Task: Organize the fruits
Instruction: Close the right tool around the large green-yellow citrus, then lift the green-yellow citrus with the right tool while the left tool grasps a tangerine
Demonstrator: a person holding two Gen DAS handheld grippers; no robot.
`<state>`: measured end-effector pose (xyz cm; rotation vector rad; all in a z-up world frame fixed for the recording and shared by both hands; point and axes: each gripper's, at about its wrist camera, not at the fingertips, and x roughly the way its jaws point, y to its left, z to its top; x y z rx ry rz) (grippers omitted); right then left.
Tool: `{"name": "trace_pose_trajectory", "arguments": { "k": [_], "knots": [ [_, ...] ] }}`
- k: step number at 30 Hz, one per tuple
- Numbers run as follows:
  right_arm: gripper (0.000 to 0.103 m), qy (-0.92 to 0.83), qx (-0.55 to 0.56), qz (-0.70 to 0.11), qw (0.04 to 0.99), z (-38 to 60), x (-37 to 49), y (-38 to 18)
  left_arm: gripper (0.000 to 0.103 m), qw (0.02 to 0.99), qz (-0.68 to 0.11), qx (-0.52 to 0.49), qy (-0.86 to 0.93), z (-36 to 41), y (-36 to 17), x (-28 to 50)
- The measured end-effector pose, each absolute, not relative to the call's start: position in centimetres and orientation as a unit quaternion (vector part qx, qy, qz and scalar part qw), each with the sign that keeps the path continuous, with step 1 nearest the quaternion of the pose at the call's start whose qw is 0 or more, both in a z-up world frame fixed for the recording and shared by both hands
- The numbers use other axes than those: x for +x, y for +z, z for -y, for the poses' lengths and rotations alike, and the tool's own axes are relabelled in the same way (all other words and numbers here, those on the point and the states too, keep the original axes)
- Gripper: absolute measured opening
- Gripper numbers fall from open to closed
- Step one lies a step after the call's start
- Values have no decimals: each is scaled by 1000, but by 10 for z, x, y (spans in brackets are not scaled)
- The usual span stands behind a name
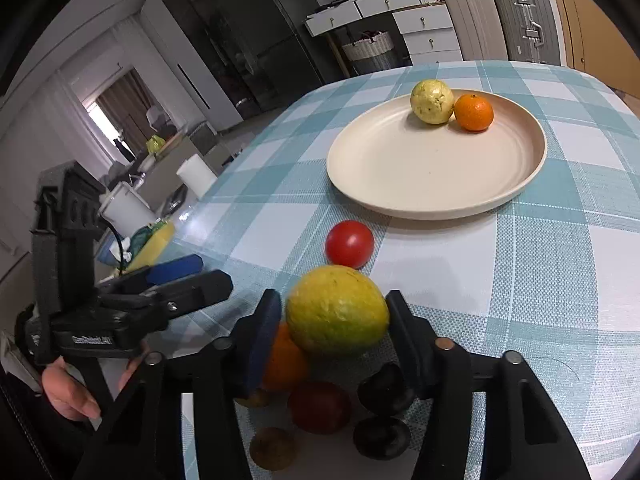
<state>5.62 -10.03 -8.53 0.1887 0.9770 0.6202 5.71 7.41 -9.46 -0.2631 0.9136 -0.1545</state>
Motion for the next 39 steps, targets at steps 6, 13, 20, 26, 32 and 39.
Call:
{"name": "trace_pose_trajectory", "arguments": {
  "k": [6,13,20,26,32,39],
  "knots": [
    [52,288,109,-460,833,109,57,-87,102,884,-443,-128,-72,-74,-96,56],
    [52,282,127,-440,843,125,55,-77,102,890,-422,-145,-93,-75,-86,49],
    [52,273,135,-422,854,141,56,-67,102,880,-430,-143,-143,-57,-80,50],
    [42,270,151,-414,856,155,55,-63,102,869,-445,-123,-176,-32,-83,50],
    [42,274,130,-427,852,148,55,-68,102,860,-462,-119,-178,-23,-95,53],
    [48,259,142,-429,854,151,67,-71,101,854,-470,-127,-185,-23,-100,57]
  ]
}}
